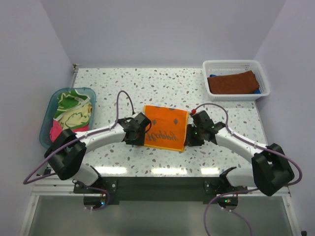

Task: Fold and stack the towels

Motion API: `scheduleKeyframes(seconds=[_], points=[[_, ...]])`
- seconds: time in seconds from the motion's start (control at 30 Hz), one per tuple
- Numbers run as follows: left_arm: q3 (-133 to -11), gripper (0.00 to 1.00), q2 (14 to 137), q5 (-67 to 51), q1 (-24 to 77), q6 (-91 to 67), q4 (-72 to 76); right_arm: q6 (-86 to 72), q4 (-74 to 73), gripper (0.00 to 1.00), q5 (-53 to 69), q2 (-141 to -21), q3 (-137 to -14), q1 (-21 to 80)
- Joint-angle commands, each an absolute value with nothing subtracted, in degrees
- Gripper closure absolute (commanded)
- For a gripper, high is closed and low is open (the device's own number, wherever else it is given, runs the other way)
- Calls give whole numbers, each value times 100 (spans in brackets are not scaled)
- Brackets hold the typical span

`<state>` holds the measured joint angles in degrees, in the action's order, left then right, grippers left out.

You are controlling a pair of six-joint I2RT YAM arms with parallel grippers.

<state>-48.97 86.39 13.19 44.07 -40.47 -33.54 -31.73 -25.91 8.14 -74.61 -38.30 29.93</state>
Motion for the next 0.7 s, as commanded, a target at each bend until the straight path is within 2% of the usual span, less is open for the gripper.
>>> scheduleKeyframes(seconds=[0.0, 0.13, 0.2, 0.3, 0.43, 0.5, 0.67], points=[[-5107, 50, 8253, 1714, 4465, -4227, -3726, -2980, -3032, 68, 510, -7163, -4175, 2988], [-5010, 33, 7973, 1591, 4491, -4262, -3709, -2927, -3024, 68, 579, -7102, -4140, 2979], [-4914, 32, 7849, 1565, 4500, -4298, -3613, -2944, -2910, 69, 641, -7136, -4113, 3014], [-4782, 35, 7673, 1573, 4509, -4368, -3393, -3014, -2690, 76, 817, -7207, -4096, 3093], [-4737, 46, 7778, 1713, 4491, -4421, -3112, -3076, -2461, 83, 923, -7374, -4104, 3146], [-4755, 51, 7944, 1828, 4474, -4447, -3094, -3085, -2356, 83, 949, -7444, -4104, 3173], [-4772, 53, 8323, 1933, 4465, -4386, -2866, -3094, -2031, 85, 1028, -7777, -4122, 3225]])
